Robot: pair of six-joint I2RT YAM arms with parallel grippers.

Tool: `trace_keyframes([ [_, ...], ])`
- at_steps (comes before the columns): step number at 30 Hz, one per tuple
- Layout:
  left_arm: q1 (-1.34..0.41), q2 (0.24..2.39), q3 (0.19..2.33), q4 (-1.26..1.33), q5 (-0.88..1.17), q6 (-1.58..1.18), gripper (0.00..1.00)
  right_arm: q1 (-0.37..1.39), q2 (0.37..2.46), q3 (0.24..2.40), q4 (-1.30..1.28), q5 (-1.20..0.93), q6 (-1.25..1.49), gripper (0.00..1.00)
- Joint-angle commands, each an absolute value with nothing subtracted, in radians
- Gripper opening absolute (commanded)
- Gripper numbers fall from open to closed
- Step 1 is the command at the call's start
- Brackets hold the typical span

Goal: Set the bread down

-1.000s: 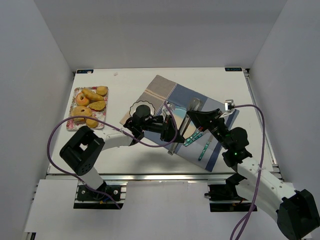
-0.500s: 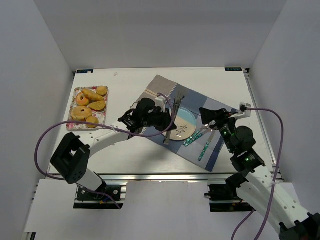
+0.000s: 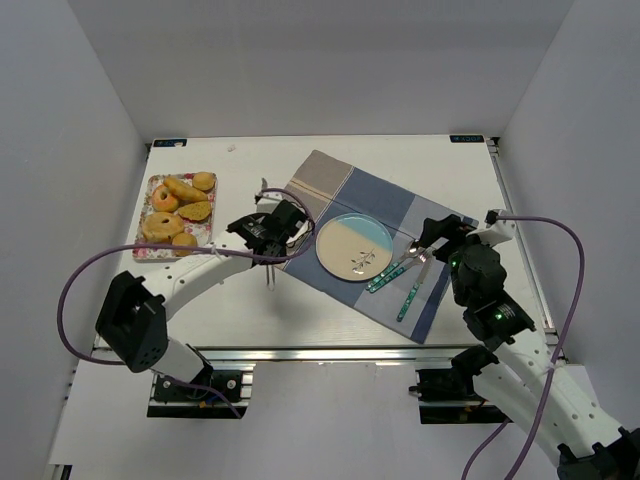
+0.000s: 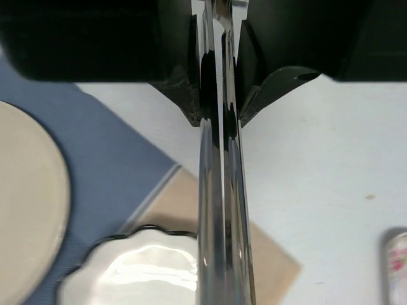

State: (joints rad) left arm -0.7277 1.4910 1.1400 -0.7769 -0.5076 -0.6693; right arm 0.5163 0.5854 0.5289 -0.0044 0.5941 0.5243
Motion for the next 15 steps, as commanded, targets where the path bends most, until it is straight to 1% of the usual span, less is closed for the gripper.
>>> trace_keyframes([
  [1, -0.706, 1.387, 1.157, -0.928, -0.666, -0.752, 0.35, 0.512, 0.603, 0.574, 0.044, 0.653, 0.472, 0.84],
  [3, -0.684, 1.355, 1.147, -0.927, -0.661, -0.752, 0.39, 0.512, 0.612, 0.572, 0.052, 0.66, 0.465, 0.84],
  [6, -0.657, 1.299, 1.124, -0.923, -0.65, -0.747, 0.41, 0.512, 0.615, 0.571, 0.055, 0.669, 0.459, 0.85],
  [11, -0.614, 1.224, 1.092, -0.928, -0.644, -0.739, 0.48, 0.512, 0.592, 0.552, 0.061, 0.676, 0.457, 0.85],
  [15, -0.589, 1.203, 1.104, -0.905, -0.632, -0.73, 0.47, 0.512, 0.575, 0.537, 0.077, 0.666, 0.457, 0.85],
])
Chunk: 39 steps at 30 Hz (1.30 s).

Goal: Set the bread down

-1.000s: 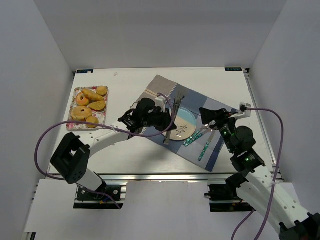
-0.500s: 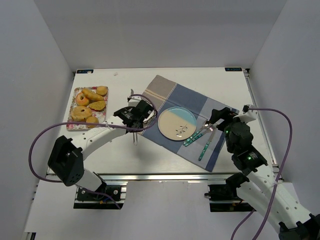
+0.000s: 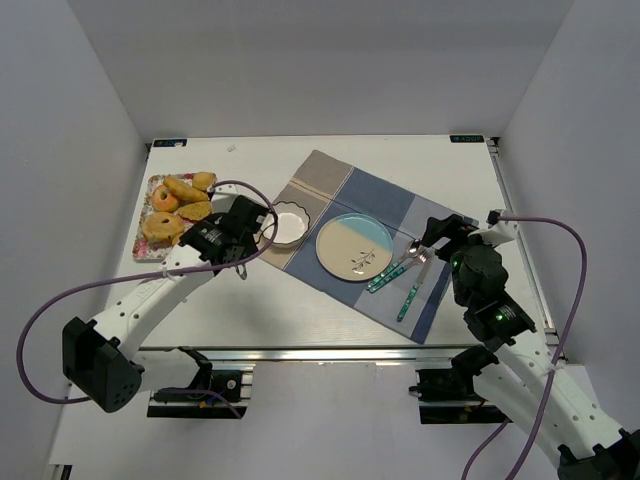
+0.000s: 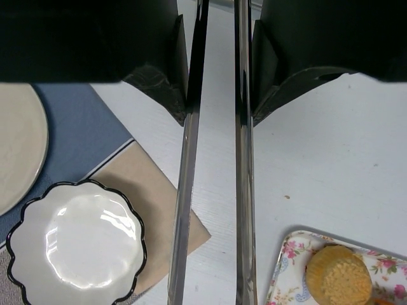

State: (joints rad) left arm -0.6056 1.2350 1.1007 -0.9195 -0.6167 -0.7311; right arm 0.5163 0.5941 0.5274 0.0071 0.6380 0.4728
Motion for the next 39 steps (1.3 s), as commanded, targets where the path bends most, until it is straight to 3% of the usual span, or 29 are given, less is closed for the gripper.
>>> trace_keyframes([
  [1, -0.581, 1.203, 1.112, -0.907, -0.63, -0.735, 0.47, 0.512, 0.575, 0.532, 0.078, 0.664, 0.46, 0.85],
  [9, -0.402, 1.261, 1.199, -0.905, -0.609, -0.724, 0.5, 0.512, 0.6, 0.529, 0.075, 0.66, 0.454, 0.85],
  [17, -0.134, 1.406, 1.253, -0.761, -0.347, -0.562, 0.56, 0.512, 0.63, 0.535, 0.074, 0.646, 0.443, 0.85],
  [26, -0.057, 1.571, 1.393, -0.755, -0.29, -0.505, 0.67, 0.512, 0.653, 0.541, 0.072, 0.632, 0.439, 0.85],
  [39, 0.021, 1.612, 1.407, -0.744, -0.252, -0.525, 0.67, 0.512, 0.693, 0.548, 0.084, 0.632, 0.436, 0.85],
])
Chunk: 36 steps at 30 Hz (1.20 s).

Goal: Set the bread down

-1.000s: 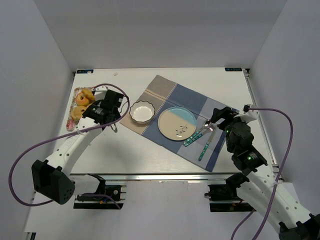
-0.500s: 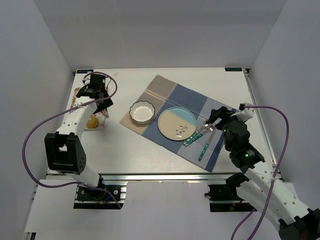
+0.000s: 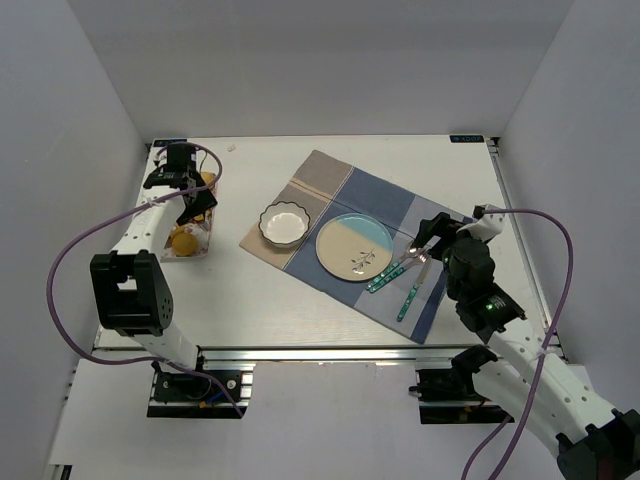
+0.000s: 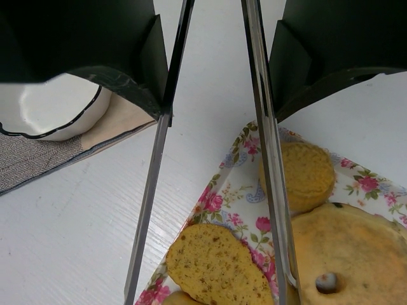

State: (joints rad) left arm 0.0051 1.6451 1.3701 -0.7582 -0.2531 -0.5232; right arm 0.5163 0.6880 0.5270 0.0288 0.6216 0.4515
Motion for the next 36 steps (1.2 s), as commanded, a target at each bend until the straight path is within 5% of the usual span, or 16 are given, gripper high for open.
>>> trace_keyframes([
  [1, 0.035, 1.618, 1.402, -0.741, -0.249, -0.526, 0.67, 0.512, 0.699, 0.548, 0.083, 0.632, 0.436, 0.85],
  [16, 0.052, 1.762, 1.474, -0.772, -0.272, -0.558, 0.6, 0.512, 0.744, 0.563, 0.074, 0.672, 0.433, 0.85],
  [27, 0.052, 1.786, 1.493, -0.779, -0.261, -0.575, 0.36, 0.512, 0.741, 0.555, 0.089, 0.675, 0.426, 0.85],
  [36, 0.052, 1.58, 1.425, -0.759, -0.255, -0.572, 0.24, 0.512, 0.716, 0.545, 0.103, 0.626, 0.422, 0.85],
])
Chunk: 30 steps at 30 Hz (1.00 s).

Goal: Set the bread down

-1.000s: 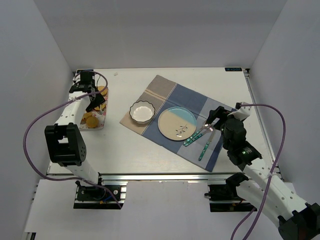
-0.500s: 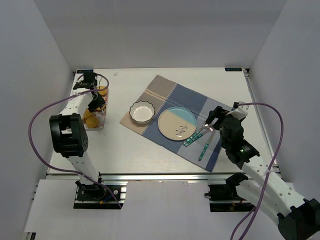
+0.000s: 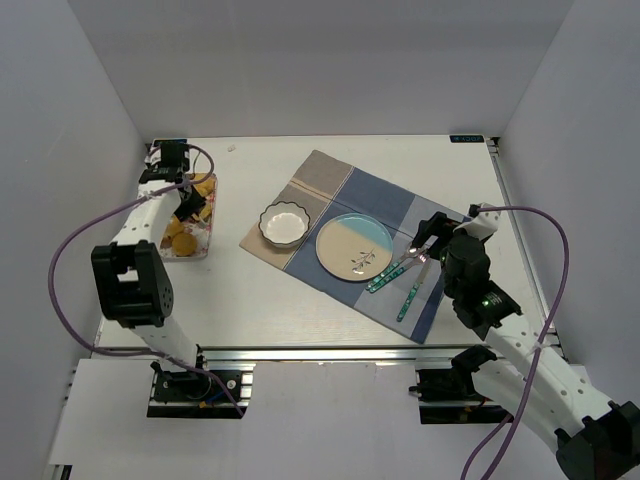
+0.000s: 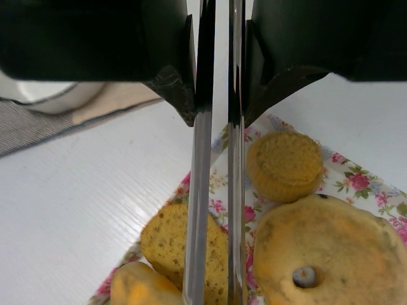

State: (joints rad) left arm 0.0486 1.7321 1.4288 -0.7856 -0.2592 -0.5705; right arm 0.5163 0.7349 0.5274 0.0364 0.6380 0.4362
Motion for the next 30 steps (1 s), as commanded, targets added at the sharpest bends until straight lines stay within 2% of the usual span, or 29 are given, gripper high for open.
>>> trace_keyframes([
  [1, 0.052, 1.554, 1.404, -0.735, -0.226, -0.563, 0.23, 0.512, 0.715, 0.54, 0.113, 0.62, 0.416, 0.85],
  [9, 0.02, 1.3, 1.278, -0.635, -0.065, -0.554, 0.19, 0.512, 0.712, 0.534, 0.135, 0.609, 0.405, 0.85],
  [11, -0.049, 1.275, 1.256, -0.602, -0.037, -0.554, 0.16, 0.512, 0.713, 0.541, 0.117, 0.621, 0.42, 0.85],
  [14, -0.271, 1.255, 1.206, -0.534, -0.048, -0.528, 0.19, 0.512, 0.715, 0.554, 0.089, 0.65, 0.439, 0.85],
  [15, -0.373, 1.261, 1.177, -0.513, -0.002, -0.52, 0.19, 0.511, 0.716, 0.555, 0.083, 0.656, 0.439, 0.85],
  [18, -0.538, 1.308, 1.134, -0.442, 0.106, -0.514, 0.19, 0.511, 0.716, 0.552, 0.069, 0.66, 0.454, 0.85],
  [21, -0.684, 1.394, 1.135, -0.41, 0.101, -0.503, 0.2, 0.511, 0.715, 0.545, 0.061, 0.669, 0.468, 0.85],
  [28, -0.773, 1.572, 1.189, -0.42, 0.11, -0.506, 0.2, 0.511, 0.701, 0.535, 0.041, 0.69, 0.474, 0.85],
  [30, -0.791, 1.598, 1.195, -0.433, 0.11, -0.505, 0.23, 0.509, 0.698, 0.532, 0.04, 0.702, 0.477, 0.85],
])
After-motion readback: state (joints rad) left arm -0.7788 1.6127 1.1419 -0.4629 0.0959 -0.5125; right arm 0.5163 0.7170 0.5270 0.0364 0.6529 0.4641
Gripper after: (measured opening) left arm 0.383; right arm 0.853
